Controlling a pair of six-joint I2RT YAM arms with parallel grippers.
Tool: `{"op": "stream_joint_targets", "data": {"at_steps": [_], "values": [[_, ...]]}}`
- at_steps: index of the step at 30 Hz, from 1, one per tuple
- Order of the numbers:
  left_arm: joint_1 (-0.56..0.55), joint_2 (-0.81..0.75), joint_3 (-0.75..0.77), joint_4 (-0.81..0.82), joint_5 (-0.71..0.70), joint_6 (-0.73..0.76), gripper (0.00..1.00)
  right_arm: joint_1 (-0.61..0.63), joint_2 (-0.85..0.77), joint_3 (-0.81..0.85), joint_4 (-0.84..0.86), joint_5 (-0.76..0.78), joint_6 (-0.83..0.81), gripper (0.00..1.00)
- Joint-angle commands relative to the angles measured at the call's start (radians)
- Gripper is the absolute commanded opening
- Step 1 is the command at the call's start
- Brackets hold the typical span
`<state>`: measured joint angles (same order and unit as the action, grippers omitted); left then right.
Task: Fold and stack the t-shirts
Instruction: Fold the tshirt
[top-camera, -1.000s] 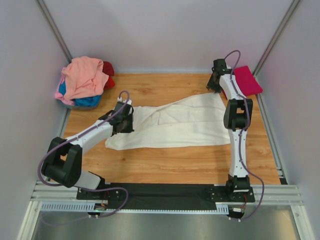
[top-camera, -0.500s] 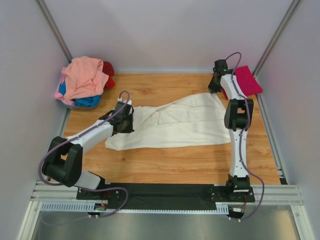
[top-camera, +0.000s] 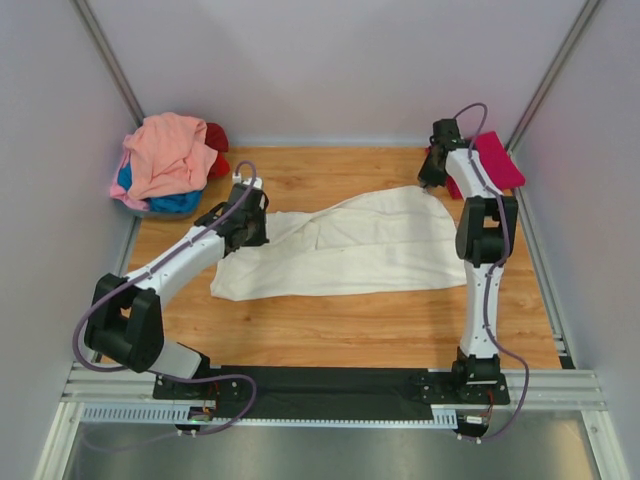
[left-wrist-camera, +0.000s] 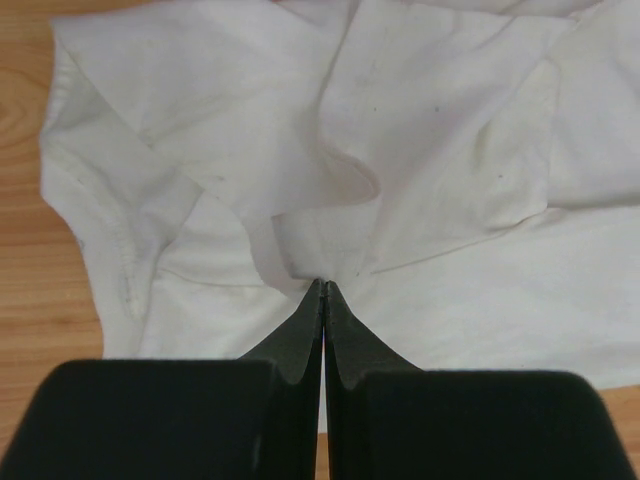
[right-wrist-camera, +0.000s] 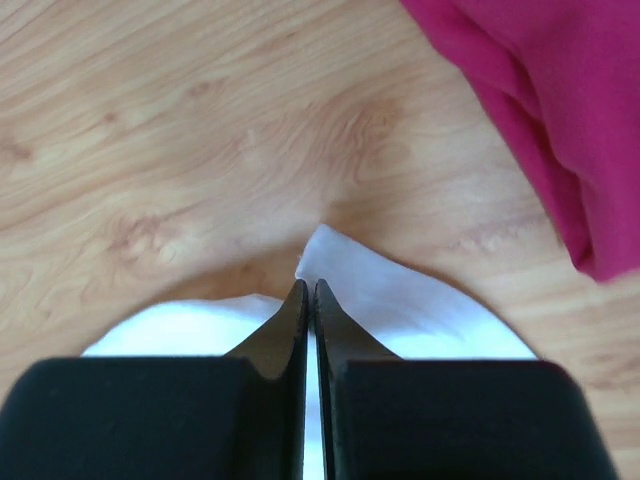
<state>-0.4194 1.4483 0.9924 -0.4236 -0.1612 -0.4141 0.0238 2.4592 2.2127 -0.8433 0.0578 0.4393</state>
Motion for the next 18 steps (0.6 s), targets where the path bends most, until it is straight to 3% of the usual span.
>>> {"op": "stream_joint_targets", "data": {"at_steps": [1, 18], "values": [[-0.005, -0.028, 0.083, -0.046, -0.081, 0.011, 0.0, 0.004, -0.196, -0.076, 0.082, -0.032, -0.034, 0.0], [-0.005, -0.126, 0.213, -0.178, -0.32, 0.058, 0.0, -0.01, -0.543, -0.553, 0.217, -0.01, -0.005, 0.0]]}}
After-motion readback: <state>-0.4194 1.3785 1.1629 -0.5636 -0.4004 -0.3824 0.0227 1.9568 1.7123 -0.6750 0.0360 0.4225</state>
